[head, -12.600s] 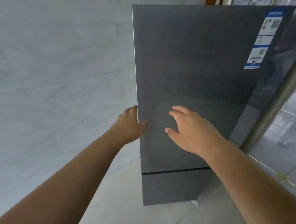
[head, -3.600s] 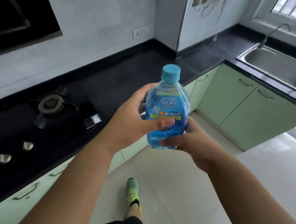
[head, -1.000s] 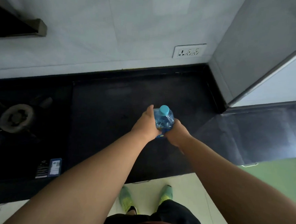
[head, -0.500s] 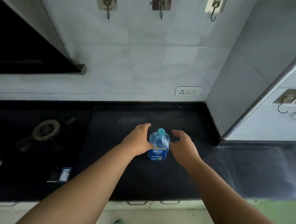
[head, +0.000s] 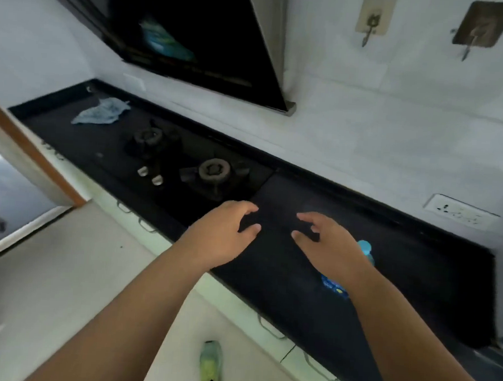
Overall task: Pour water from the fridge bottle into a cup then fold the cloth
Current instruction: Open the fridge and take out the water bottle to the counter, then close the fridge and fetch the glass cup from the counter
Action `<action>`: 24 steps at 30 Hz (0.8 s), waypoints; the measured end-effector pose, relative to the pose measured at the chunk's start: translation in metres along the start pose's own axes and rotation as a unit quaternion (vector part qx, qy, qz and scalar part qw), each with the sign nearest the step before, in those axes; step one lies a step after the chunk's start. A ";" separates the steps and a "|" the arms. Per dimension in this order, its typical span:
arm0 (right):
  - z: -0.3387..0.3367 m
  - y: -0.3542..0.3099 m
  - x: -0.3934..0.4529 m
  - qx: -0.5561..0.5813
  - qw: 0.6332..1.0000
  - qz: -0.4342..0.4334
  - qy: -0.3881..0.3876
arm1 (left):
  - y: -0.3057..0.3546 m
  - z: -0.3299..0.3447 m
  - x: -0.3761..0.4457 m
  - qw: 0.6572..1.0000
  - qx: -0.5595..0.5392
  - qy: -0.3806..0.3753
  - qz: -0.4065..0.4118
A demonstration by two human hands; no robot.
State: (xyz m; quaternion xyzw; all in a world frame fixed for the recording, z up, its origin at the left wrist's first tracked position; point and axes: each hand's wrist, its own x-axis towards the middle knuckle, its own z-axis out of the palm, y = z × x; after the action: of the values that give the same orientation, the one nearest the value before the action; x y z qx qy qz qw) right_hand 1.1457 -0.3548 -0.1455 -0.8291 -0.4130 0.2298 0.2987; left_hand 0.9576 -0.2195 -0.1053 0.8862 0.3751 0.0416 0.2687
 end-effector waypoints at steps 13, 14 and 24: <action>0.121 -0.205 0.029 -0.062 0.966 -0.209 -0.141 | -0.207 -0.116 -0.162 0.946 0.019 0.185 -0.266; 0.139 -0.225 0.030 -0.075 0.960 -0.222 -0.151 | -0.221 -0.122 -0.173 0.941 0.010 0.199 -0.275; 0.363 -0.423 0.005 -0.261 0.857 -0.373 -0.242 | -0.412 -0.170 -0.289 0.882 0.030 0.221 -0.415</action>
State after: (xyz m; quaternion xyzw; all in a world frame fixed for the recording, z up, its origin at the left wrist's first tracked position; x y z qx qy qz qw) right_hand 0.6887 -0.0369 -0.1160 -0.5790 -0.7951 0.1786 0.0257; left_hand 0.4395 -0.1056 -0.1330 0.6248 0.7593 0.1095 0.1451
